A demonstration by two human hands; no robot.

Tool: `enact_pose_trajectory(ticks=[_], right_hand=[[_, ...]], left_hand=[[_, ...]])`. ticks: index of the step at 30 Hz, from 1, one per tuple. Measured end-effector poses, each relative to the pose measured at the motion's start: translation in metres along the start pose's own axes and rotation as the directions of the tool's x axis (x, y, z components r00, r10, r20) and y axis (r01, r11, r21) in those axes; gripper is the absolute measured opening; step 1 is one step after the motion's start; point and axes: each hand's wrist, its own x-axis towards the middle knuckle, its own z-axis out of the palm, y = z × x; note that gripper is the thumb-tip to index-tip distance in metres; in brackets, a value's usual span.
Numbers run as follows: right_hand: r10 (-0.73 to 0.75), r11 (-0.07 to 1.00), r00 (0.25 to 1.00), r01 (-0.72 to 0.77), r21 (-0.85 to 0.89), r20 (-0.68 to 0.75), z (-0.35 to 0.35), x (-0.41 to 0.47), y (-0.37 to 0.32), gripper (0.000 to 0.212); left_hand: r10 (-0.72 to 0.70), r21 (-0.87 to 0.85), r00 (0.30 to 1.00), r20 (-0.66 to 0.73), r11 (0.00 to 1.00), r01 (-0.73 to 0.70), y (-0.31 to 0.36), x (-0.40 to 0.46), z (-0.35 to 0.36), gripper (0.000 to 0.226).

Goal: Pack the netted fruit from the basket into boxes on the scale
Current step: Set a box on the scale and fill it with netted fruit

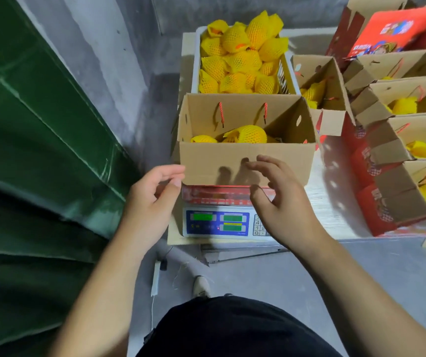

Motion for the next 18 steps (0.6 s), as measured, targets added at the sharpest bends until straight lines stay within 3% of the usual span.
enact_pose_trajectory(ticks=[7,18], right_hand=[[-0.022,0.999,0.999,0.020,0.040,0.040,-0.005,-0.023,-0.002,0.041],[-0.010,0.999,0.991,0.004,0.049,0.133,-0.009,-0.045,-0.002,0.039]], left_hand=[[-0.022,0.067,1.000,-0.008,0.997,0.023,0.003,-0.033,-0.009,0.030],[-0.002,0.031,0.999,-0.051,1.000,0.004,0.005,-0.054,-0.008,0.033]])
